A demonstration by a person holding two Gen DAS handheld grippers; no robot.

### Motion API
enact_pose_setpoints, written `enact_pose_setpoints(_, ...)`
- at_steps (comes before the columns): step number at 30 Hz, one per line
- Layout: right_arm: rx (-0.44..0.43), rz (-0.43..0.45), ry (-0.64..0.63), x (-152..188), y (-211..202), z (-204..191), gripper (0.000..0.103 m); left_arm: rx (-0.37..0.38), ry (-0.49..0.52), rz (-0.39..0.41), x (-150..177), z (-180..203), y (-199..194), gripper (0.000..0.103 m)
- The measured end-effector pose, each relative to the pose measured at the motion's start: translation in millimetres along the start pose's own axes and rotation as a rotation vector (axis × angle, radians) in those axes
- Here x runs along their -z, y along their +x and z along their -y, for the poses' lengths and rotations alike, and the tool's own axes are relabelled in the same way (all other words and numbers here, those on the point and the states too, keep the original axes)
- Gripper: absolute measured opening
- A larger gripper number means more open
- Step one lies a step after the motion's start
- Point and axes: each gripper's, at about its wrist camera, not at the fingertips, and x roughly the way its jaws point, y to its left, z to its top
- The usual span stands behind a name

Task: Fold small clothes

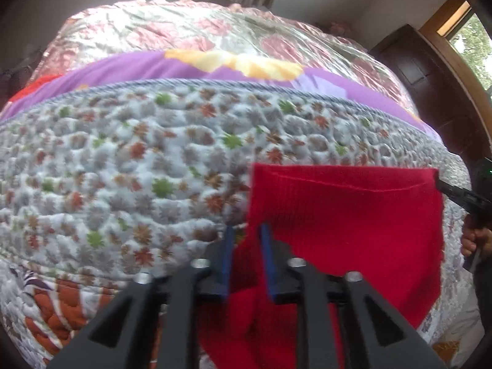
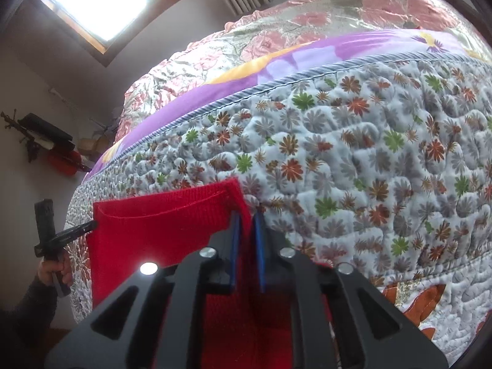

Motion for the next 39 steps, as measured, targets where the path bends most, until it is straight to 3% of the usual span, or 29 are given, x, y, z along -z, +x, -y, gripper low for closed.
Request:
enact_pose_setpoints(2,0.0,0.043,0.024,3.6,-13.5,-1.9,0.019,-0.041,-0.02,0.073,1.4,2.5,-20.3,0.04)
enact_pose_setpoints(3,-0.013,0.067,0.042,5.9,-22.8,-3.4,0.019,-0.027,-0.03,0.107,2.3,5.4,-31.5,0.04)
enact_pose_setpoints(6,-0.15,0.083,0.096,14.3,-36.4,-12.6,0.019,0.139,-0.016,0.163,7.6,26.5,-54.2,0.04)
enact_pose_setpoints(8,-0.239,0.036,0.105,20.4,-27.0,-17.9,0.019,0.26,-0.001,0.126,10.7,36.7,-46.8,0.04)
enact_pose_setpoints(11,-0.286,-0.062,0.122,31.9,3.0,-12.9,0.019,0.309,0.004,0.056,15.1,37.3,-21.6,0.038)
enact_pose_setpoints(13,-0.262,-0.09,0.147,37.2,18.6,4.0,0.015,0.28,0.009,0.009,20.1,29.0,-0.1,0.037)
enact_pose_setpoints(14,-0.279,-0.096,0.166,39.3,25.3,16.8,0.008,0.25,0.014,-0.01,23.0,23.4,9.3,0.036)
enact_pose_setpoints(15,-0.288,-0.091,0.176,39.5,27.4,24.7,0.0,0.236,0.011,-0.019,25.1,19.3,13.7,0.028)
enact_pose_setpoints(16,-0.288,-0.087,0.197,40.0,26.5,32.4,0.0,0.227,0.004,-0.021,26.7,14.6,14.5,0.023)
enact_pose_setpoints(17,-0.29,-0.08,0.21,39.5,23.1,33.7,0.002,0.216,-0.002,-0.012,27.2,12.5,8.2,0.022)
enact_pose_setpoints(20,-0.316,-0.023,0.208,46.9,-6.8,16.5,0.035,0.264,-0.012,0.046,32.9,16.3,-21.3,0.023)
enact_pose_setpoints(24,-0.413,-0.111,0.155,76.1,-8.7,-16.1,0.035,0.472,-0.039,0.036,65.6,35.7,-45.0,0.023)
enact_pose_setpoints(26,-0.426,-0.195,0.144,95.3,8.5,-21.7,0.031,0.505,-0.017,-0.03,84.4,48.5,-30.6,0.023)
enact_pose_setpoints(28,-0.383,-0.241,0.128,107.1,22.5,-15.3,0.021,0.459,0.006,-0.074,99.1,52.1,-11.4,0.023)
enact_pose_setpoints(29,-0.364,-0.243,0.118,108.9,25.7,-10.6,0.0,0.386,0.04,-0.09,107.0,51.3,1.7,0.023)
enact_pose_setpoints(31,-0.358,-0.236,0.136,107.1,28.1,7.6,0.0,0.333,0.045,-0.078,111.4,45.3,11.2,0.004)
enact_pose_setpoints(35,-0.329,-0.217,0.135,105.2,13.1,12.6,0.002,0.215,0.091,-0.042,111.4,52.2,-7.7,0.002)
enact_pose_setpoints(37,-0.34,-0.189,0.146,107.2,-5.8,3.1,0.013,0.292,0.049,-0.021,111.8,57.0,-31.8,0.006)
enact_pose_setpoints(39,-0.383,-0.202,0.128,113.3,-14.3,-13.8,0.015,0.396,-0.011,0.009,112.4,59.3,-50.6,0.019)
